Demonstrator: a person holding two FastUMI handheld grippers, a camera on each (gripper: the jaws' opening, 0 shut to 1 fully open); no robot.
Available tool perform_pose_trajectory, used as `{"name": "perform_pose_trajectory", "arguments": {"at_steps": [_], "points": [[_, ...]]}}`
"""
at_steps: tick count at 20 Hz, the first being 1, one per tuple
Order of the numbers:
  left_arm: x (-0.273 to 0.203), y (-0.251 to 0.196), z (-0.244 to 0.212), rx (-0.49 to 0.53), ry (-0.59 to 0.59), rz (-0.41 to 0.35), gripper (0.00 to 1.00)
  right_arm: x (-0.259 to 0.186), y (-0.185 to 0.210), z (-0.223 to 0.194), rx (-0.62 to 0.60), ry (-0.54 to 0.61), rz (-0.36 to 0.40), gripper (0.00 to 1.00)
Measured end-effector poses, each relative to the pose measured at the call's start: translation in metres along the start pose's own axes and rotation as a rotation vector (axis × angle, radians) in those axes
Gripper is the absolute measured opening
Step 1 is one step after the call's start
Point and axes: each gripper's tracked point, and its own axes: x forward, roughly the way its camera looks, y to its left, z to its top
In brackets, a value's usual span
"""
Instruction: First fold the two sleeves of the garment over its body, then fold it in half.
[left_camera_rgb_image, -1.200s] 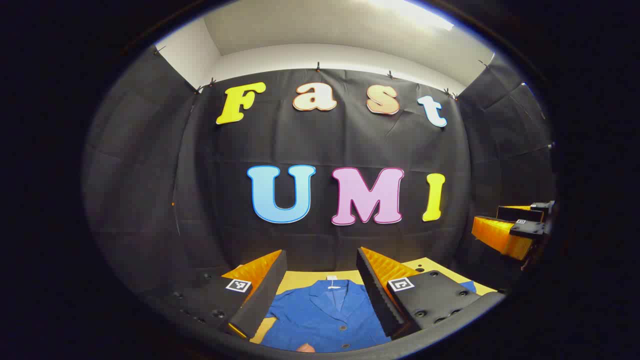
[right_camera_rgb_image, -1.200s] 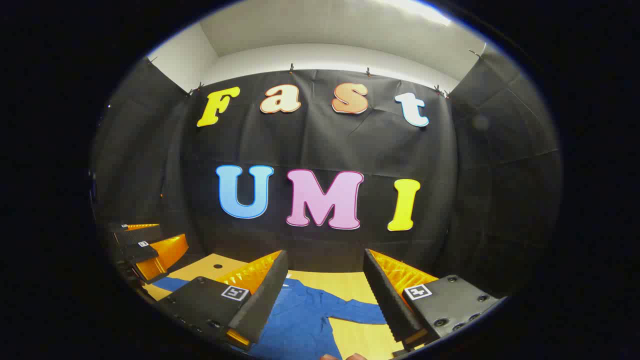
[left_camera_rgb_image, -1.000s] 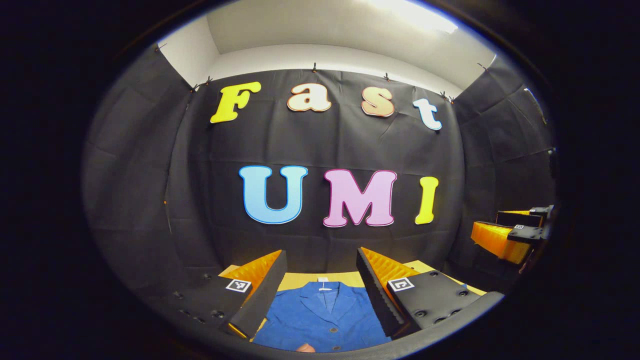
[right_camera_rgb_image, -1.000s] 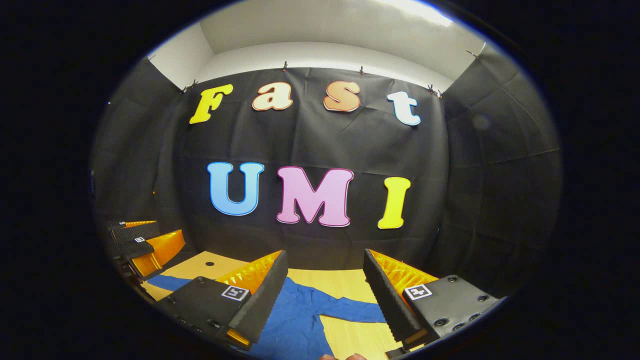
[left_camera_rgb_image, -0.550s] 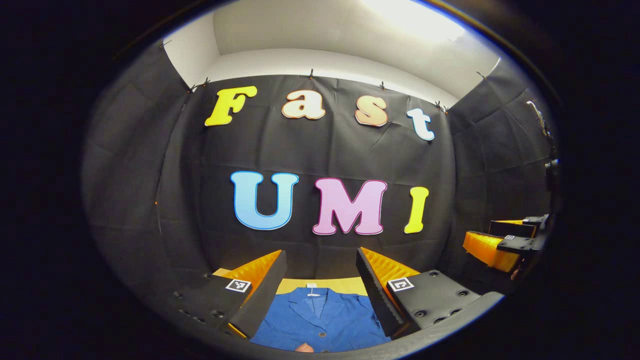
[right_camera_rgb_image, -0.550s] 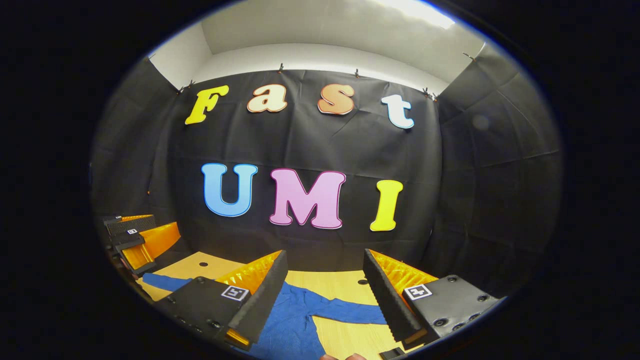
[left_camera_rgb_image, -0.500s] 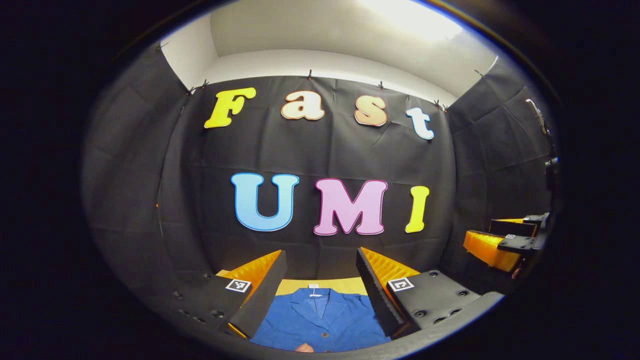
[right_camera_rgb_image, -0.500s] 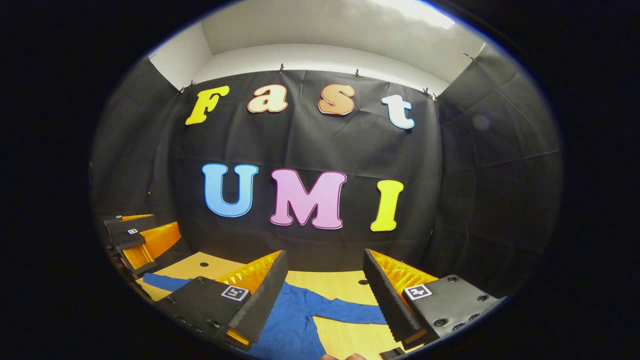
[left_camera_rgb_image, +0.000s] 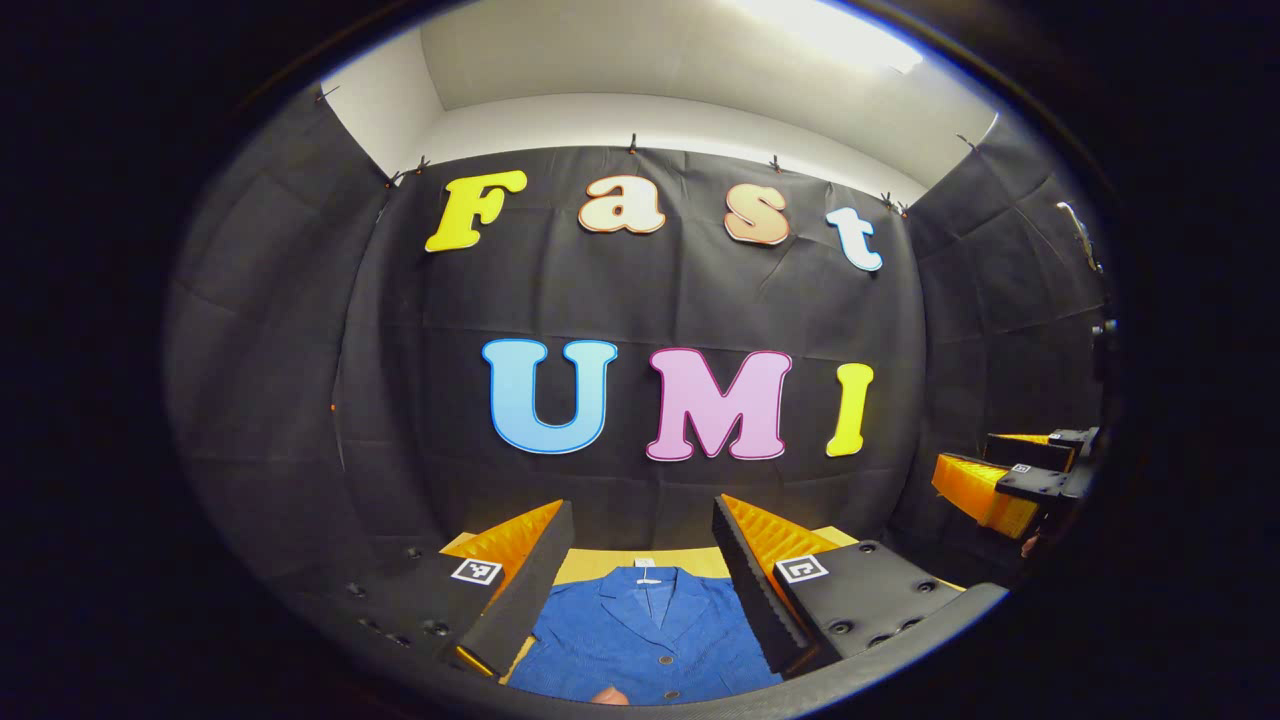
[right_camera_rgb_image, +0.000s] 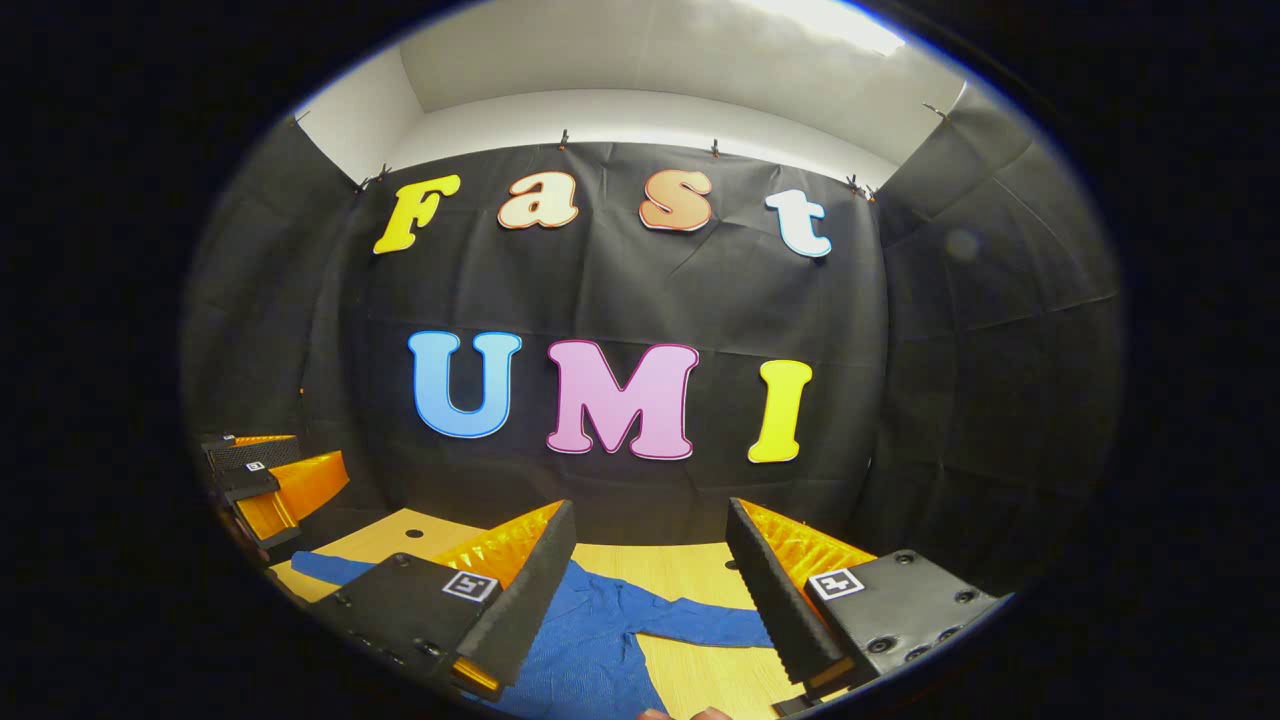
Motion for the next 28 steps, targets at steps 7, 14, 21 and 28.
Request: {"name": "perform_pose_trajectory", "arguments": {"at_steps": [7, 14, 21, 28], "points": [[-0.002, 0.006, -0.005, -0.026, 0.01, 0.004, 0.82, -0.002, 0.003, -0.002, -0.022, -0.004, -0.008, 0.96], [0.0, 0.006, -0.002, -0.03, 0.002, -0.015, 0.83, -0.003, 0.002, 0.001, -0.039, -0.012, -0.017, 0.88], [0.002, 0.01, -0.003, -0.023, 0.001, -0.011, 0.83, -0.001, 0.003, 0.002, -0.038, -0.013, -0.02, 0.88], [0.004, 0.015, -0.003, -0.01, 0.005, 0.003, 0.8, 0.001, 0.006, 0.003, -0.041, -0.017, -0.02, 0.88]]}}
